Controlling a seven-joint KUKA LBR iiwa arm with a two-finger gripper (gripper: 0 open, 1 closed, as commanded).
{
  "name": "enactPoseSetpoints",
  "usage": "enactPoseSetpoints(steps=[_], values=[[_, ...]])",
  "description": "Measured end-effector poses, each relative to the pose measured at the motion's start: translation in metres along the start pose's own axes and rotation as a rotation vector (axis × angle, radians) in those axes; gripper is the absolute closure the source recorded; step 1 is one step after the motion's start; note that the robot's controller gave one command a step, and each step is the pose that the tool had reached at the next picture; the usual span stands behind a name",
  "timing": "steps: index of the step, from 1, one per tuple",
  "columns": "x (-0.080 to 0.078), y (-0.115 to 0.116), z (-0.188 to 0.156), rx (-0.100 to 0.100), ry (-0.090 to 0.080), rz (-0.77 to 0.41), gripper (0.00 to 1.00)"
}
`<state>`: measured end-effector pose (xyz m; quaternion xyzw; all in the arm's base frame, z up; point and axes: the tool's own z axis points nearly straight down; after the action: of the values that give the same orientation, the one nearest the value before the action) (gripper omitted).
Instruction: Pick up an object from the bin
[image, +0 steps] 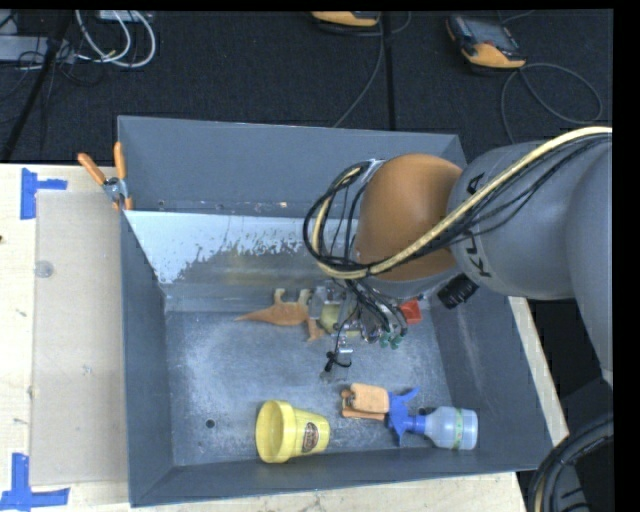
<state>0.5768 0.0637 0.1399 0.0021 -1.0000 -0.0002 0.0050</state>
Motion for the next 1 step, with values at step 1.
enactPoseSetpoints(steps=[1], values=[[-0.0018,-0.0002,-0.0044,0.0,-0.008,0.001,0.0]])
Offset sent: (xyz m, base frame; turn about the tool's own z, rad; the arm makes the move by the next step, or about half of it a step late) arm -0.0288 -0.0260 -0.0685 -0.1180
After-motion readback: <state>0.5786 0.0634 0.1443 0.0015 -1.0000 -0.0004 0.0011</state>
